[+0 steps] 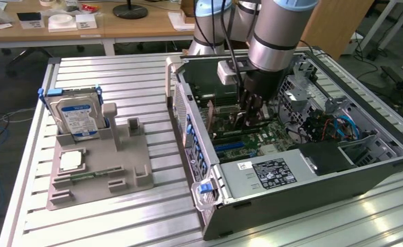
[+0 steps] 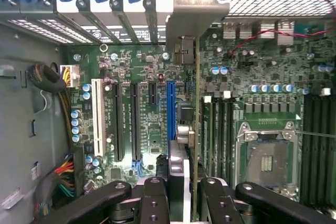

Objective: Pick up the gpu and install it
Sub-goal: 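Insert the gpu into the slot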

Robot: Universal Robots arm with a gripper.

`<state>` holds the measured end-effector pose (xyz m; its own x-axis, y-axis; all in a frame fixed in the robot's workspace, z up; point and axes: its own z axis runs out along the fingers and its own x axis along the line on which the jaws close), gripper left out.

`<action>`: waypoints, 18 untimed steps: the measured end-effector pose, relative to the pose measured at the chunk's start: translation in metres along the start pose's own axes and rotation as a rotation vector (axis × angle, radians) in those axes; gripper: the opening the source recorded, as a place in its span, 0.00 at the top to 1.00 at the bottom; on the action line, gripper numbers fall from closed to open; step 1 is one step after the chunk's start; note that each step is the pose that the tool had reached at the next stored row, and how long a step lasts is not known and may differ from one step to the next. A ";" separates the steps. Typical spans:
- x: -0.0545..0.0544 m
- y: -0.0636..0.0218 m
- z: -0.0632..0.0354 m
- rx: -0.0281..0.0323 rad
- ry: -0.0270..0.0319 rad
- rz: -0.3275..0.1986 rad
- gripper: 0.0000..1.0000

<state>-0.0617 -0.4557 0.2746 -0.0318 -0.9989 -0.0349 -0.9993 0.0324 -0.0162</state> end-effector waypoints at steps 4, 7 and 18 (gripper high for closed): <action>0.001 0.0002 0.0028 0.0003 0.0002 -0.002 0.72; 0.002 0.0004 0.0040 0.0012 -0.0006 -0.004 0.72; 0.007 0.0056 0.0115 0.0013 -0.0009 -0.003 0.72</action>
<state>-0.0674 -0.4622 0.2628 -0.0284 -0.9990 -0.0357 -0.9994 0.0290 -0.0177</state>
